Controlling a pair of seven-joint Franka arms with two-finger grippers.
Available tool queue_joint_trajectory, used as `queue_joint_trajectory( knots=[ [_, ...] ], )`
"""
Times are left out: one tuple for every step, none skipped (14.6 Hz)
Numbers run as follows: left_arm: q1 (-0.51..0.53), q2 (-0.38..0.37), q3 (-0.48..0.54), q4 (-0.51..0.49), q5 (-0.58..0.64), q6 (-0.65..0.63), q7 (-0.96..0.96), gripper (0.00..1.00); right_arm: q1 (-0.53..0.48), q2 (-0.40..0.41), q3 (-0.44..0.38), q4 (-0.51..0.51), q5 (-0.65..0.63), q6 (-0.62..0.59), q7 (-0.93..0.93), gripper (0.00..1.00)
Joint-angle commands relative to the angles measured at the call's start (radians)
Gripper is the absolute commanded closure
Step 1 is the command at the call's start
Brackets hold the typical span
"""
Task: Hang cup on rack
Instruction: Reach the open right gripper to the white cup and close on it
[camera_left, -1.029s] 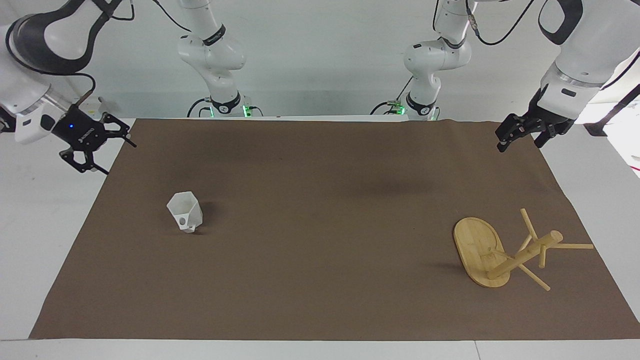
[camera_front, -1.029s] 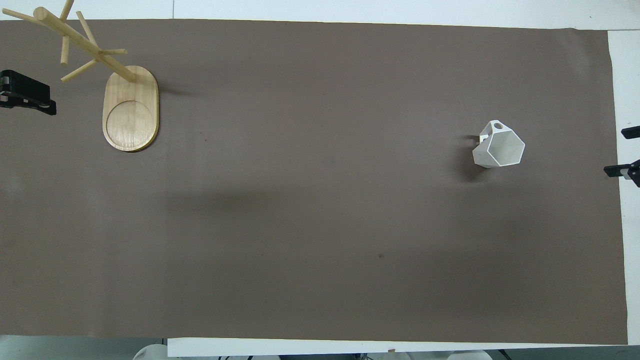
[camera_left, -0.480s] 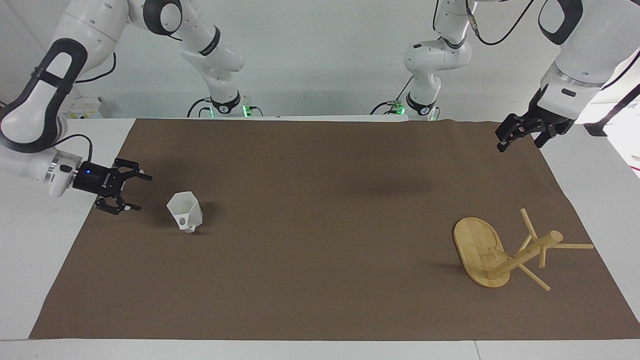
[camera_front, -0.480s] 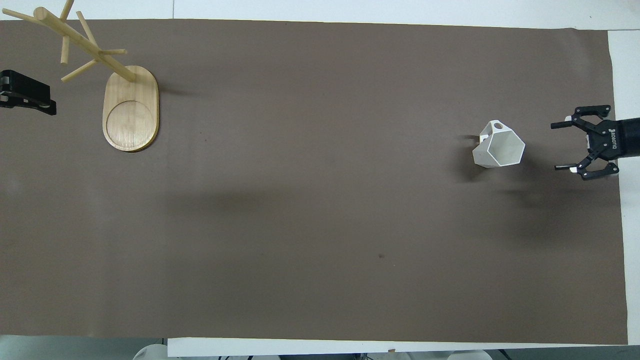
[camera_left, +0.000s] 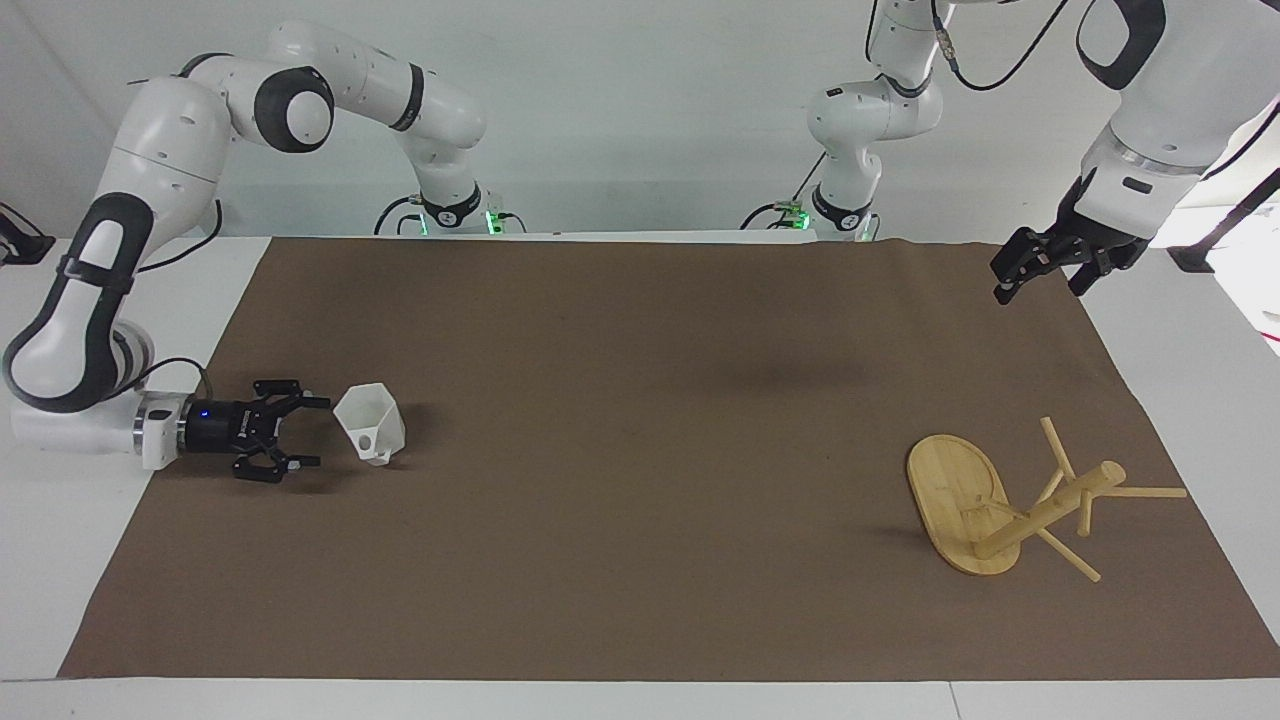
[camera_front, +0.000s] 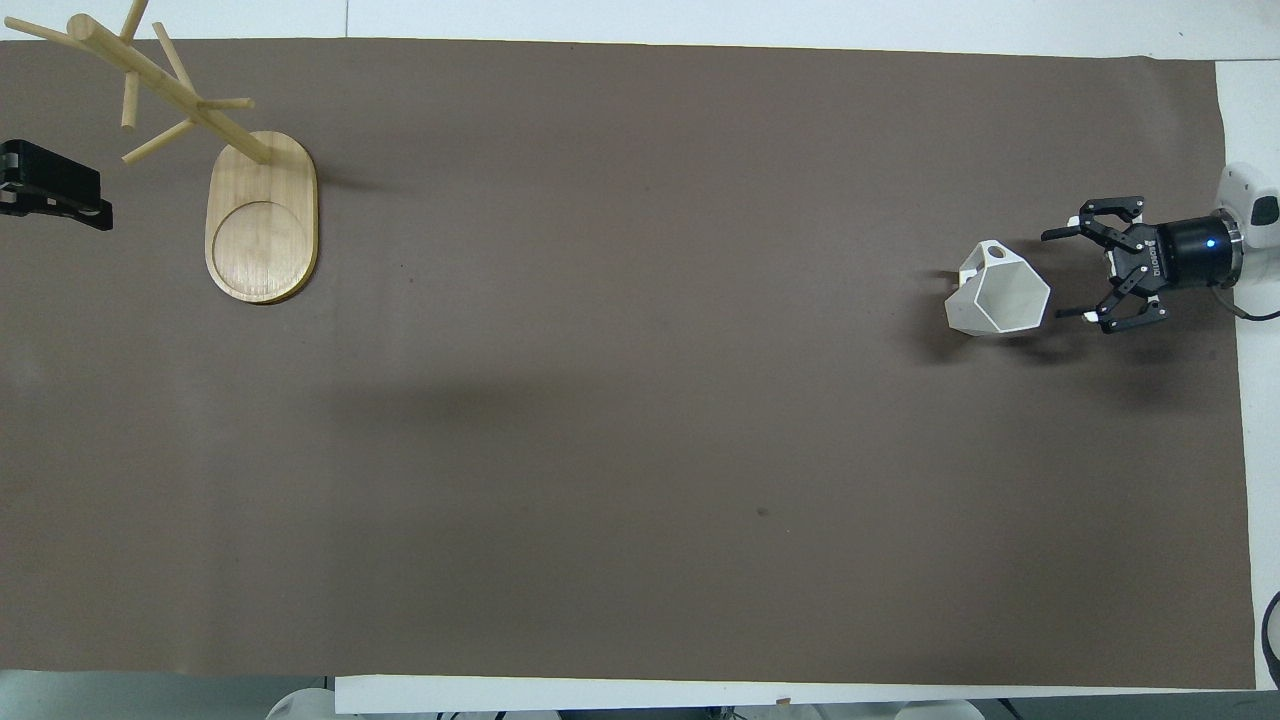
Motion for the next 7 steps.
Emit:
queue_joint_trajectory(
  knots=[
    [0.001, -0.034, 0.000, -0.042, 0.018, 0.022, -0.010, 0.00, -0.003, 0.005, 0.014, -0.001, -0.014, -0.011, -0.027, 0.00],
    [0.001, -0.034, 0.000, -0.042, 0.018, 0.022, -0.008, 0.00, -0.003, -0.002, 0.014, -0.035, -0.011, -0.006, -0.030, 0.00],
    [0.001, -0.032, 0.000, -0.042, 0.018, 0.022, -0.010, 0.00, -0.001, -0.010, 0.014, -0.053, -0.011, -0.006, -0.031, 0.00],
    [0.001, -0.034, 0.000, -0.042, 0.018, 0.022, -0.010, 0.00, -0.001, -0.013, 0.014, -0.064, -0.011, -0.005, -0.037, 0.00],
    [0.001, -0.032, 0.000, -0.042, 0.018, 0.022, -0.010, 0.00, 0.000, -0.013, 0.014, -0.067, -0.013, -0.005, -0.050, 0.00],
    [0.001, -0.032, 0.000, -0.042, 0.018, 0.022, -0.008, 0.00, 0.002, -0.014, 0.014, -0.073, -0.017, -0.005, -0.060, 0.00],
    [0.001, -0.032, 0.000, -0.042, 0.018, 0.022, -0.010, 0.00, 0.006, -0.024, 0.014, -0.102, -0.019, -0.005, -0.083, 0.00]
  ],
)
